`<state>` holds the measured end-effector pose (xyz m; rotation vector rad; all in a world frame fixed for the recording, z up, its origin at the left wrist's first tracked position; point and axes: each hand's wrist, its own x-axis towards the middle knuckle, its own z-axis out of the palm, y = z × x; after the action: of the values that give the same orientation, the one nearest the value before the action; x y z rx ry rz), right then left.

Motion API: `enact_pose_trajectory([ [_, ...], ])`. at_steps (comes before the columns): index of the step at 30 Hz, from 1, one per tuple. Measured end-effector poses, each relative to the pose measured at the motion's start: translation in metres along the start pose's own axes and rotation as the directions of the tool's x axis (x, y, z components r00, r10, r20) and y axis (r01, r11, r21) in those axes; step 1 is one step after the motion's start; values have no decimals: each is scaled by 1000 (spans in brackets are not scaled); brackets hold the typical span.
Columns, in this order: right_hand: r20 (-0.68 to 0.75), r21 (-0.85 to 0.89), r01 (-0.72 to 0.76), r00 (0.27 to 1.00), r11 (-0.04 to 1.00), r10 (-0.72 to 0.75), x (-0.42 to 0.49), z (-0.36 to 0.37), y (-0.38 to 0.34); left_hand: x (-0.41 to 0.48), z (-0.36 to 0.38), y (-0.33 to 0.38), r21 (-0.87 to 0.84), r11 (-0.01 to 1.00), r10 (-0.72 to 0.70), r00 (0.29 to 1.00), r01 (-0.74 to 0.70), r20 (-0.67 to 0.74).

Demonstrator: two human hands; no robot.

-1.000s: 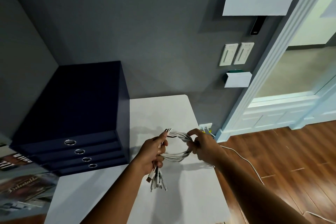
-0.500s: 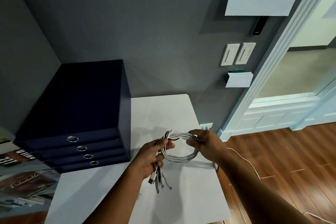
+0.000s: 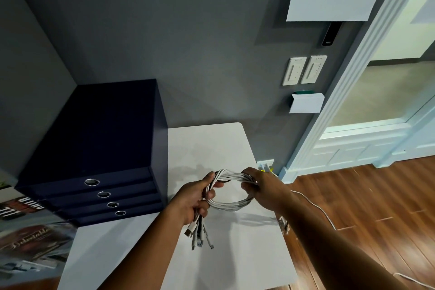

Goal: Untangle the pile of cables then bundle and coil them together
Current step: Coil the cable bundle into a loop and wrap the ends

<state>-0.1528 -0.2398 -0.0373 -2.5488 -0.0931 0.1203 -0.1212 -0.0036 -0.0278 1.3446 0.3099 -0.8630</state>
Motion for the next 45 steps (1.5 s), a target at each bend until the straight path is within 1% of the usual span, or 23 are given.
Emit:
enact_pose_trajectory([
  [3,13,122,0,1000,993,-1,2,-4,0,-4,-6,-4,48,998,32,999,-34,38],
  [5,28,153,-10,1000,988,6,3,-6,-2,-6,-7,-7,51,996,69,996,-71,50],
  [7,17,121,-16,1000,993,14,3,-5,-5,-5,-6,-12,-20,997,73,996,-72,49],
  [9,-32,63,-8,999,998,10,2,0,-9,-2,-4,-16,-123,991,51,996,-42,67],
  [11,-76,37,13,997,999,-10,0,5,-13,1,-2,-19,-177,984,44,996,-31,72],
  [14,-47,89,53,998,995,-49,-3,10,-17,0,-3,-19,-107,992,69,998,-67,14],
  [17,-6,170,47,999,984,-47,-4,11,-16,0,-6,-17,-61,993,99,995,-99,-9],
  [21,-16,168,34,999,985,-32,0,11,-13,0,-2,-22,-88,991,103,994,-105,-30],
  [26,-51,187,43,998,981,-34,2,8,-12,2,-4,-16,-39,994,101,995,-102,-19],
  [28,-29,228,34,999,973,-28,4,8,-10,3,-4,-14,-36,993,116,993,-116,-19],
  [30,17,303,-5,1000,953,0,6,9,-8,2,-3,-14,-28,993,116,993,-117,-27],
  [34,178,518,-155,981,841,72,6,3,-5,0,-1,-17,-26,993,115,993,-115,-20],
  [35,200,539,-179,976,823,82,6,2,-4,1,0,-18,-8,993,121,993,-121,-18],
  [36,181,550,-167,980,818,78,7,4,-3,2,0,-18,24,991,131,991,-130,-18],
  [38,75,510,-98,995,855,69,10,9,-1,5,-2,-19,103,984,150,988,-146,-41],
  [42,-101,234,-68,990,970,94,8,14,-6,10,-7,-15,301,943,192,972,-145,-135],
  [43,-142,177,-60,986,982,86,5,14,-9,10,-8,-13,333,932,203,969,-147,-142],
  [45,-206,124,-7,978,992,33,1,13,-13,10,-8,-12,314,931,234,965,-187,-120],
])
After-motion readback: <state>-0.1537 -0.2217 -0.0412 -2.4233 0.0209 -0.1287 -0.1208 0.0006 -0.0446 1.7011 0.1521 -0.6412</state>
